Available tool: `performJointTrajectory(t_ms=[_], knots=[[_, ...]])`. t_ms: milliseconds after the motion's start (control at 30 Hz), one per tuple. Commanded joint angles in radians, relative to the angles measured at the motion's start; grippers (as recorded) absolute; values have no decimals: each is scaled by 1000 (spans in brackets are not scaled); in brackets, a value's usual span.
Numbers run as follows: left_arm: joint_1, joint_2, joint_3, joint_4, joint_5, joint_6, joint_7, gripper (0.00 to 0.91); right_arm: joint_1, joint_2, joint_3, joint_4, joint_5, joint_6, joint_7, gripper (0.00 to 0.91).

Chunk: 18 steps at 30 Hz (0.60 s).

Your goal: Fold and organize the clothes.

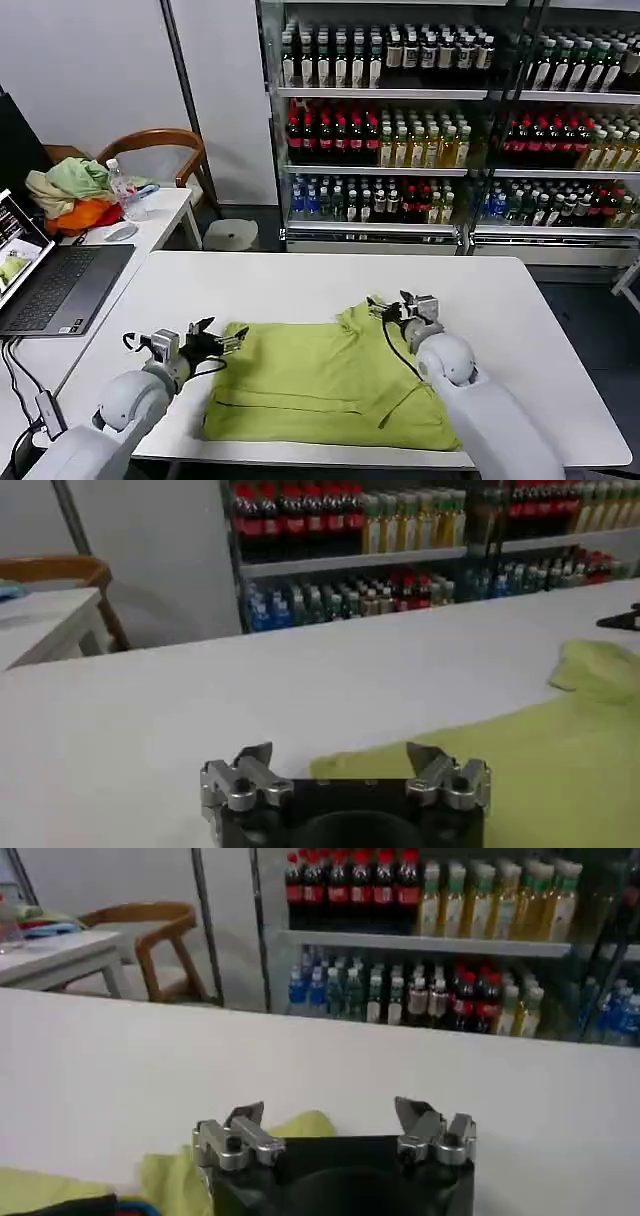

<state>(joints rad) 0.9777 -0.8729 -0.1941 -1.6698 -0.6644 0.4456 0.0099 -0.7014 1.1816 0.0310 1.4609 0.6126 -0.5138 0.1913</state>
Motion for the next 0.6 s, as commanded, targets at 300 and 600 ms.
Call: performJointTrajectory(t_ms=[300, 600], knots=[[-75, -18, 42, 120, -27, 9, 28, 907, 55, 58, -29, -99, 1, -14, 6, 907], [-63, -18, 41, 132, -27, 7, 32, 40, 50, 58, -27, -98, 11, -19, 3, 0]])
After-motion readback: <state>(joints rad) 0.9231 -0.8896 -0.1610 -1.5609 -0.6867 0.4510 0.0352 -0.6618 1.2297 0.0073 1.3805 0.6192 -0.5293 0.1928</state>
